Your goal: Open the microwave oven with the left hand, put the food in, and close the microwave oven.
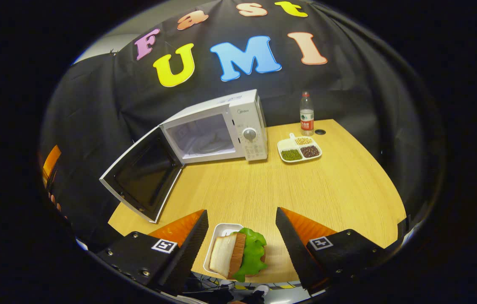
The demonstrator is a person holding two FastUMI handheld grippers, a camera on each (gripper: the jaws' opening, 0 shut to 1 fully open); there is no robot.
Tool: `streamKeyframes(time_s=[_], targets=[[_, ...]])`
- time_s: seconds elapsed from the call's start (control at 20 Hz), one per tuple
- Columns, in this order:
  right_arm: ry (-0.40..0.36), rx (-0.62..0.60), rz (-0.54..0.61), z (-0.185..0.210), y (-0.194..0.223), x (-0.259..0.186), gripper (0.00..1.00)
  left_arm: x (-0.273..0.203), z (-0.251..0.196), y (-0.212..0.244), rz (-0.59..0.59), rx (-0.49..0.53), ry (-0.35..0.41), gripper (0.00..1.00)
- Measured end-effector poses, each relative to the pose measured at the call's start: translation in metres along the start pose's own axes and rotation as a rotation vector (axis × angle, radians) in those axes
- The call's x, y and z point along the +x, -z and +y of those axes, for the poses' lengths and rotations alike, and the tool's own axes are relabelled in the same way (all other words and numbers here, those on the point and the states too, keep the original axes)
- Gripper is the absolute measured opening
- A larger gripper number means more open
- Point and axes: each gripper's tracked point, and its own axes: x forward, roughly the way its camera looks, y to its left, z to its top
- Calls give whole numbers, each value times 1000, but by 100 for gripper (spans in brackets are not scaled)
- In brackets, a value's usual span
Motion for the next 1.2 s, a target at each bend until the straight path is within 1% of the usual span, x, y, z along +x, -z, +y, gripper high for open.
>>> streamKeyframes(time_s=[0.05, 0.1, 0.15, 0.2, 0.25, 0.5, 0.6, 0.65, 0.7, 0.75, 0.85, 0.9, 0.95, 1.0, 1.05, 1.1, 1.15, 1.2], targets=[[-12, 16, 33, -1, 7, 2, 98, -1, -1, 2, 3, 12, -5, 91], [-27, 39, 61, -2, 14, 5, 98, -2, -2, 2, 8, 22, -11, 95], [-44, 64, 91, -2, 20, 8, 98, -4, -4, 1, 11, 28, -12, 90], [-60, 86, 124, -1, 28, 11, 98, -5, -6, 1, 10, 32, -16, 99], [-70, 107, 152, -1, 35, 13, 98, -6, -7, 2, 11, 36, -18, 95], [-96, 188, 262, -2, 63, 12, 98, -10, -15, 1, 17, 49, -36, 95], [-120, 236, 301, 0, 70, 14, 98, -11, -17, 0, 16, 52, -45, 95], [-140, 262, 321, 4, 75, 14, 98, -13, -18, 0, 16, 51, -52, 90], [-158, 284, 345, 7, 79, 16, 98, -15, -19, 0, 17, 47, -58, 90], [-175, 298, 362, 9, 81, 13, 98, -17, -21, 0, 16, 44, -65, 95], [-196, 297, 390, 12, 87, 14, 98, -22, -21, -3, 12, 45, -79, 95], [-186, 290, 396, 10, 89, 16, 94, -25, -22, -5, 7, 49, -84, 95], [-193, 289, 412, 9, 92, 17, 88, -27, -23, -5, 3, 52, -92, 95], [-203, 289, 428, 11, 95, 14, 64, -30, -24, -5, 0, 54, -98, 90], [-212, 291, 437, 10, 94, 11, 64, -32, -24, -5, 0, 53, -105, 90], [-225, 321, 428, 14, 92, 15, 54, -33, -25, -5, 0, 51, -109, 93], [-231, 322, 433, 14, 91, 13, 44, -35, -24, -5, -1, 49, -113, 96], [-237, 320, 435, 14, 90, 12, 30, -36, -25, -4, 0, 46, -114, 99]])
